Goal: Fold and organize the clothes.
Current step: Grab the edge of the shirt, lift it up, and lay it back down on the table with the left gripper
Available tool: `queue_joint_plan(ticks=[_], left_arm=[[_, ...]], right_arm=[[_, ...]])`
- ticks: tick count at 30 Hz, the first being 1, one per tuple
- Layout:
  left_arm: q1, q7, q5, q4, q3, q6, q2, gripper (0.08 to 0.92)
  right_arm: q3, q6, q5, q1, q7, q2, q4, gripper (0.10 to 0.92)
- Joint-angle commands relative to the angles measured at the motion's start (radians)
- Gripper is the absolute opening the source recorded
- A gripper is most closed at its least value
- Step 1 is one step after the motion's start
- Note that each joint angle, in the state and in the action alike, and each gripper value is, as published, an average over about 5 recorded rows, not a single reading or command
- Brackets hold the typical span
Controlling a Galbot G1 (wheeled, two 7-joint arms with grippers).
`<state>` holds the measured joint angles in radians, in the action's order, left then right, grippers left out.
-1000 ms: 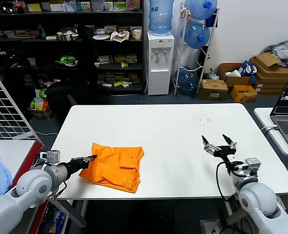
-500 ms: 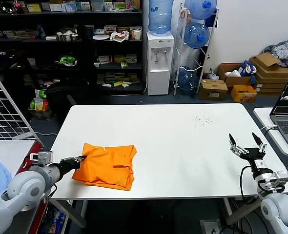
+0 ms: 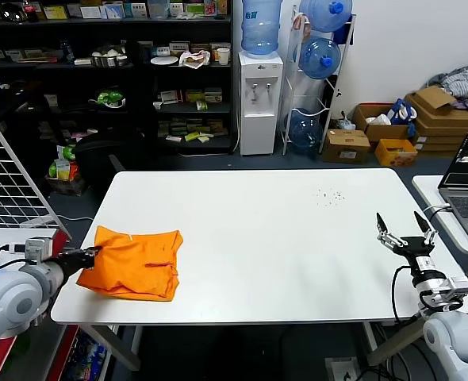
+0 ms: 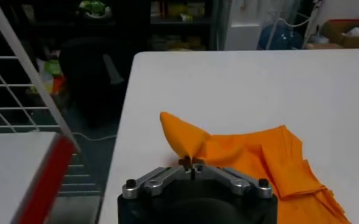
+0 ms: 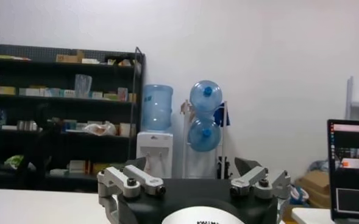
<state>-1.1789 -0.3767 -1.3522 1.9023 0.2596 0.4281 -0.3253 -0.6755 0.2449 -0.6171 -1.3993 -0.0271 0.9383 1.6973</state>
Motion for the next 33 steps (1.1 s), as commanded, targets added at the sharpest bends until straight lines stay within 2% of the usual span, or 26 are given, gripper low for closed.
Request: queue_joint_plan(ticks=[1,11,22,28,33], left_arm=[[-0.02,-0.012,-0.013,-0.033,0.055,0.006,0.107,0.091],[-0.007,0.051,0.011,-0.129,0.034,0.006,0.154,0.091],[0.048,0.097,0.026,-0.162,0.006,0.006,0.205,0.091],[0.064,0.075,-0.004,-0.107,0.012,0.012,0.222,0.091],[0.057,0.015,-0.06,-0.035,0.01,0.016,0.204,0.091]], right_arm=[[0.03,0.019,0.005,0.033,-0.005,0.001,-0.02,0.921],[0.022,0.008,0.013,0.025,0.003,0.007,-0.014,0.921],[0.002,-0.006,0.025,0.009,0.014,0.026,0.01,0.921],[0.006,-0.007,0.028,0.007,0.017,0.034,0.016,0.921],[0.003,-0.012,0.031,0.006,0.02,0.036,0.029,0.921]])
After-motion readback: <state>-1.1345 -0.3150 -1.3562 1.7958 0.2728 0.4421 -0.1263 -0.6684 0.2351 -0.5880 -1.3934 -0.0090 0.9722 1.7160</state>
